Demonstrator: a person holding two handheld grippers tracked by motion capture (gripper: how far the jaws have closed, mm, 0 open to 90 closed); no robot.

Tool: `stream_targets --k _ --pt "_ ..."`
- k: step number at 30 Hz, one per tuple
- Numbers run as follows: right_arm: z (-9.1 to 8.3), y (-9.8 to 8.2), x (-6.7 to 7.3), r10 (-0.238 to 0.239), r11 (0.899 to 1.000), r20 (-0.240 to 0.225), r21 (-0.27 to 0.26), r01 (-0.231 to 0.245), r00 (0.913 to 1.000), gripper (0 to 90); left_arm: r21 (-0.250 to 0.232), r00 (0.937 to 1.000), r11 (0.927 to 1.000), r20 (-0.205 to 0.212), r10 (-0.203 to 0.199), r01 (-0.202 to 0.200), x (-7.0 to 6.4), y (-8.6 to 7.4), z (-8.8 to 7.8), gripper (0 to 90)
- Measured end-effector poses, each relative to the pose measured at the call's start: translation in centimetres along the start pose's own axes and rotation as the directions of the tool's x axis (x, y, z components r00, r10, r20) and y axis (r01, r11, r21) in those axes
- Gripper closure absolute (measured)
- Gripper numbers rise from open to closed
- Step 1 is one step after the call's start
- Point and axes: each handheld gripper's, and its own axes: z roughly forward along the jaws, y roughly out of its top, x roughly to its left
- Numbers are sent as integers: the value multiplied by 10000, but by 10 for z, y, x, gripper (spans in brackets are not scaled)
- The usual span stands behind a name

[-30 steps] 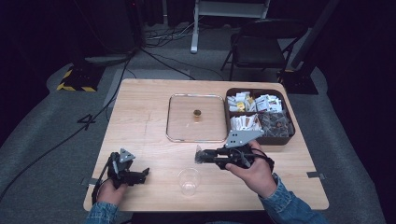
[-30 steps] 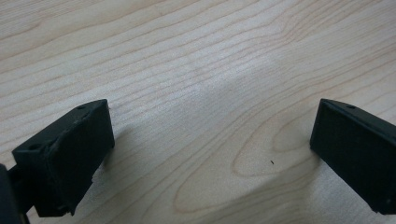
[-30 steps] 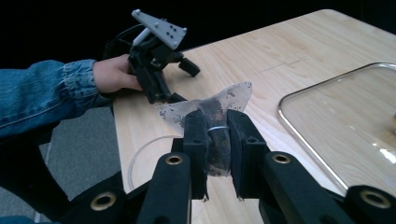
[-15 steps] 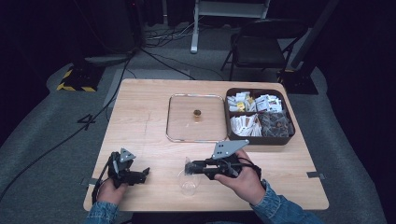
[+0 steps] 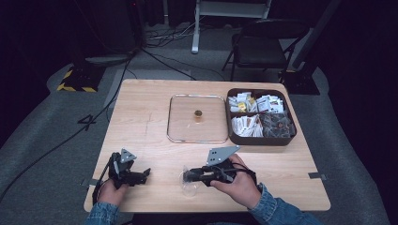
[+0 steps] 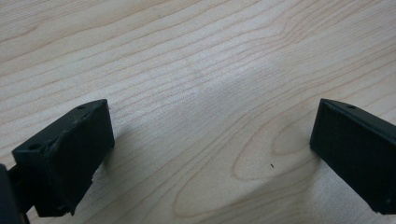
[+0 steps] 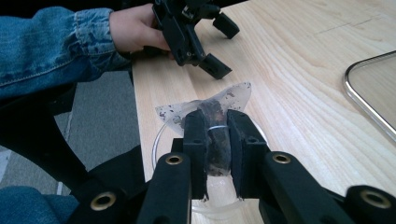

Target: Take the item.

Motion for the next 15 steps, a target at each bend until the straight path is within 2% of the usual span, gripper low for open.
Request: stream_targets --k 9,10,12,15 --pt "5 -3 4 -64 9994 -166 339 69 9998 776 -1 10000 10000 0 -2 2 0 0 0 0" --pt "5 -3 4 -85 9994 -159 348 91 9998 740 -1 10000 10000 0 -3 3 0 0 0 0" --pt "6 -3 4 -103 9994 -151 316 108 9998 613 1 10000 10000 -1 1 -1 0 0 0 0" --pt "4 -3 2 29 10000 -238 46 -28 9997 520 -1 10000 10000 1 -1 1 0 0 0 0"
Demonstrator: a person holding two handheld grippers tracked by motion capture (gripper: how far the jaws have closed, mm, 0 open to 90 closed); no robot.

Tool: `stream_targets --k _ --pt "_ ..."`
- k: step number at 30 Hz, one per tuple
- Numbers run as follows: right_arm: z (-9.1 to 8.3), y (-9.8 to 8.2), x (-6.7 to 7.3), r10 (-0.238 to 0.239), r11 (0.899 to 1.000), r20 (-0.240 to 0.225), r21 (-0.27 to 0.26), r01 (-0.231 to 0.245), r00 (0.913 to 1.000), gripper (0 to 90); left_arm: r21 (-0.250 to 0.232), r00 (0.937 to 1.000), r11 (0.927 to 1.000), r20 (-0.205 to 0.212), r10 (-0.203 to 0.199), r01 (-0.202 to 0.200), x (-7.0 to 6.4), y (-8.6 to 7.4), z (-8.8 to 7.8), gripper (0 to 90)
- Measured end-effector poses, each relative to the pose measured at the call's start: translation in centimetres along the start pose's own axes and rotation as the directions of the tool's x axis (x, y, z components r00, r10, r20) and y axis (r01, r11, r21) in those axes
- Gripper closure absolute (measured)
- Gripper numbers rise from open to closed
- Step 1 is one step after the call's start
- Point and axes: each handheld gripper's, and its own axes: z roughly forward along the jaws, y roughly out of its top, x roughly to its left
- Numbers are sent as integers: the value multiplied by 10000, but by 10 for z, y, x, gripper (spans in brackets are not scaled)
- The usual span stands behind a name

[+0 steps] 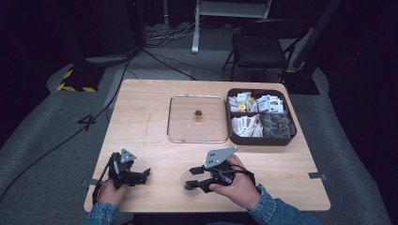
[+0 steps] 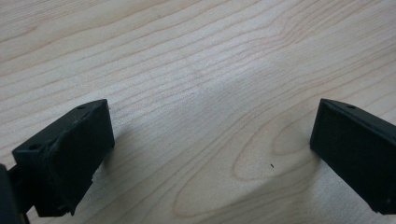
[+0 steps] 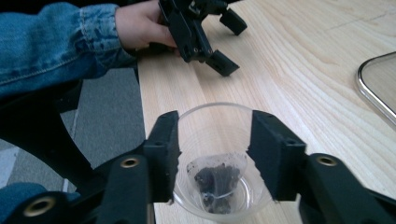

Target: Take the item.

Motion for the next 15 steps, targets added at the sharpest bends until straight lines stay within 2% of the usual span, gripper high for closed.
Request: stream_targets --k 5,10,15 --pt "-6 3 -2 -48 9996 218 -276 54 9997 437 -4 10000 10000 5 26 -26 0 0 0 0" --pt "-18 6 -8 -63 9988 633 -481 93 9980 361 10 10000 10000 34 28 -28 0 0 0 0" --pt "-33 9 -14 -7 9983 1009 -587 66 9949 343 10 10000 10000 32 31 -31 0 0 0 0"
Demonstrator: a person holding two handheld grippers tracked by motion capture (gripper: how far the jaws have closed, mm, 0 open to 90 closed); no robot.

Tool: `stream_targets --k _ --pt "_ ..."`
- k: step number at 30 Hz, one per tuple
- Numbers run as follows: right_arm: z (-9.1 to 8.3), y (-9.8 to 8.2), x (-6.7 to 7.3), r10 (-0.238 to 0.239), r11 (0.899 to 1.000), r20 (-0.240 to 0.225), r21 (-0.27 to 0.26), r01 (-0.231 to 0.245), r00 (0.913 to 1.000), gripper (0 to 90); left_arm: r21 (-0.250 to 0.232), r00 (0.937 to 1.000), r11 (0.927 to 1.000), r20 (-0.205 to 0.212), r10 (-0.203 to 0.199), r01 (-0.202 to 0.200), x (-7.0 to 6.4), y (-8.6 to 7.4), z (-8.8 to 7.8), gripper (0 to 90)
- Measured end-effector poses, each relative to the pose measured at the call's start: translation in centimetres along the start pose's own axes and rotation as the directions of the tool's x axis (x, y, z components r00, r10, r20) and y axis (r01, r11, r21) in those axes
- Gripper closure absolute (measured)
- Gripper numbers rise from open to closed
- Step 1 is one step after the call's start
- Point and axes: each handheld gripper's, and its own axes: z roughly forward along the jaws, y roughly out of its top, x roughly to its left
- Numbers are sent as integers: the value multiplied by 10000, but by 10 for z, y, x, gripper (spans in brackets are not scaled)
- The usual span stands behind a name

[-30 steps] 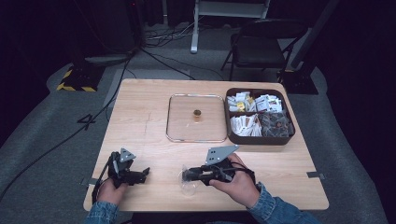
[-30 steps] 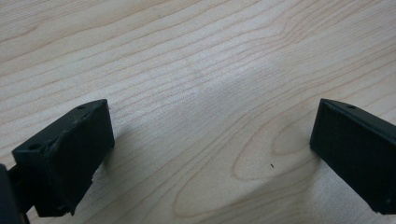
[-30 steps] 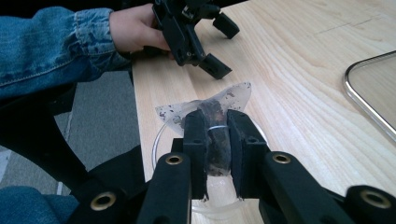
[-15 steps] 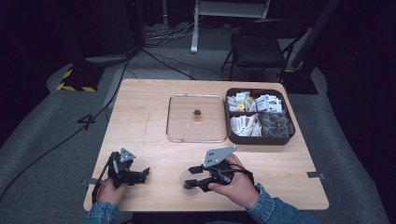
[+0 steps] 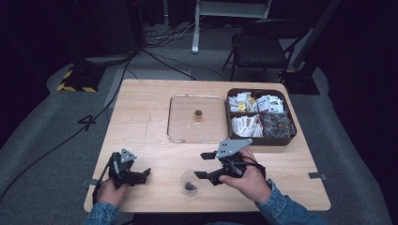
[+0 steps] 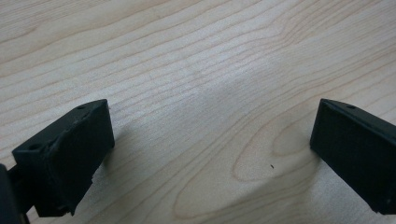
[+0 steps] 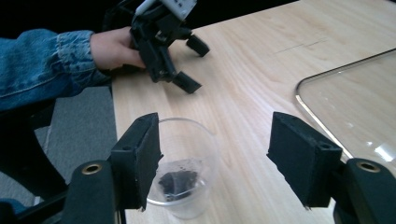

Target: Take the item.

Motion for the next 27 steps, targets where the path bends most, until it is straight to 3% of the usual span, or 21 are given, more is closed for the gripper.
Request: stream_targets --k 7,20,27 --pt "-19 0 -11 155 9995 414 -287 -144 9990 338 1 10000 10000 3 1 -1 0 0 0 0" --pt "-49 -12 -30 492 9987 921 -153 -480 9945 300 -28 10000 10000 53 -4 4 0 1 1 0" --pt "-57 -23 -39 675 9977 1124 -40 -675 9914 279 -31 10000 10000 52 -6 6 0 1 1 0"
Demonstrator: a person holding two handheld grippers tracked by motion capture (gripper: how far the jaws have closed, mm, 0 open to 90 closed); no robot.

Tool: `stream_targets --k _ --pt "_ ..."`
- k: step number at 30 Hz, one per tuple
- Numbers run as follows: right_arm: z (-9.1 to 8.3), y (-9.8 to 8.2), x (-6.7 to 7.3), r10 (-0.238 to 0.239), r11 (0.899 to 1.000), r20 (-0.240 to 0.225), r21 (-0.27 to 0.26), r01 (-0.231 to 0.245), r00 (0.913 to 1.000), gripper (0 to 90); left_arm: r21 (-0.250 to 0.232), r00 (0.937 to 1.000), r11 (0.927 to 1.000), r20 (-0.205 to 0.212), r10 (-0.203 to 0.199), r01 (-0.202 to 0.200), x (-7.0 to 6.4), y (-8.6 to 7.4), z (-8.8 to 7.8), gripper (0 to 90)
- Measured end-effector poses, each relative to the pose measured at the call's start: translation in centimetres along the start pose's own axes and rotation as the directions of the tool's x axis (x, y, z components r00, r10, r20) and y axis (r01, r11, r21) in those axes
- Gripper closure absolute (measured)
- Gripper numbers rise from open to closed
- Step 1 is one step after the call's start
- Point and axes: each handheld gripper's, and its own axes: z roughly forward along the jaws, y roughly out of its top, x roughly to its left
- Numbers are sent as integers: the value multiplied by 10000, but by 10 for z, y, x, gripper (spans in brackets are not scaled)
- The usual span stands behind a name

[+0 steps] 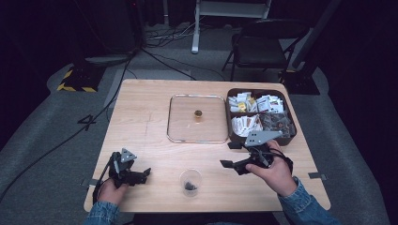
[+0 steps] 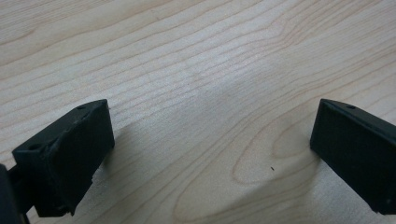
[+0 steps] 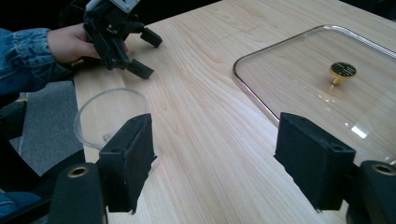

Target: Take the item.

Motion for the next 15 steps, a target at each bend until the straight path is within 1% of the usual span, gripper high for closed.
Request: stream_targets --k 6,11,15 --pt "-7 -14 -10 195 9998 275 -32 -194 9994 286 -3 10000 10000 -1 -3 3 0 0 0 0" --pt "-11 -32 -20 490 9987 621 89 -496 9969 286 1 10000 10000 -2 1 -1 0 0 0 0" --pt "-10 -45 -22 634 9974 914 280 -662 9938 286 4 10000 10000 3 1 -1 0 0 0 0"
